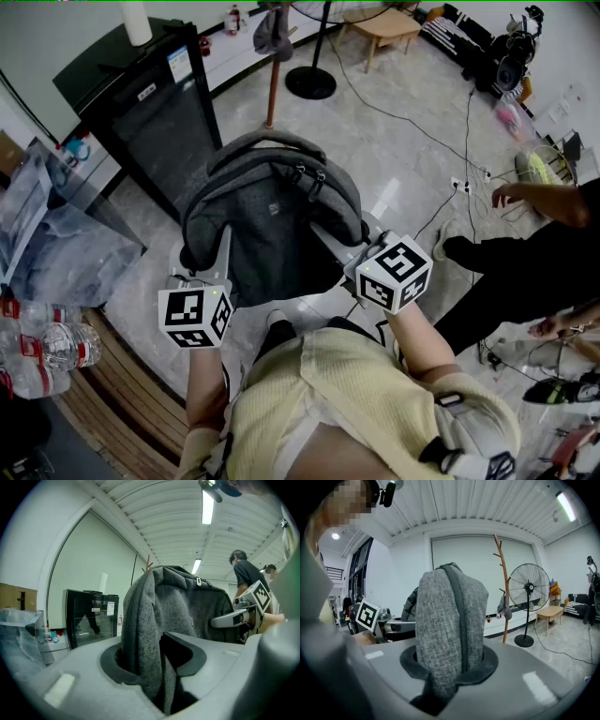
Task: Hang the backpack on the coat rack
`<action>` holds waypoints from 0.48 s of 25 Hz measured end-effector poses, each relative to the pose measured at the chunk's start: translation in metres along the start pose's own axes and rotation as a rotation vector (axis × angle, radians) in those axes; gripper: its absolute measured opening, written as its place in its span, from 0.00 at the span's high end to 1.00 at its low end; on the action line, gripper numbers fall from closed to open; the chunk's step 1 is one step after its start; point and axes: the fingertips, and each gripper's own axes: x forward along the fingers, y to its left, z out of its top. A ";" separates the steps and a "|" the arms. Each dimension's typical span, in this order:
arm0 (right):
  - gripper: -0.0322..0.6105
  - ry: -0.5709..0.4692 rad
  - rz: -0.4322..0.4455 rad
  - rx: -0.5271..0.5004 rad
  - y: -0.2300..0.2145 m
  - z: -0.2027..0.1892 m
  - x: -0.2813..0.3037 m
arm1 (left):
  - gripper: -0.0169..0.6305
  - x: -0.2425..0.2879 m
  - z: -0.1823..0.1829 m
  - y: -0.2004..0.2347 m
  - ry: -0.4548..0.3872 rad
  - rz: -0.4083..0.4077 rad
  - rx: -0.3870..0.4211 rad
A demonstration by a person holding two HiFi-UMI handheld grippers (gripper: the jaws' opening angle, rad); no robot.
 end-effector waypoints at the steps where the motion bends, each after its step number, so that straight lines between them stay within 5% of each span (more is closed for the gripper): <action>1: 0.79 0.002 0.000 0.003 0.000 -0.001 0.000 | 0.74 -0.001 -0.001 -0.001 0.005 0.002 -0.001; 12: 0.79 0.005 -0.014 0.027 0.010 -0.006 0.014 | 0.74 -0.002 -0.006 0.017 0.031 -0.009 -0.003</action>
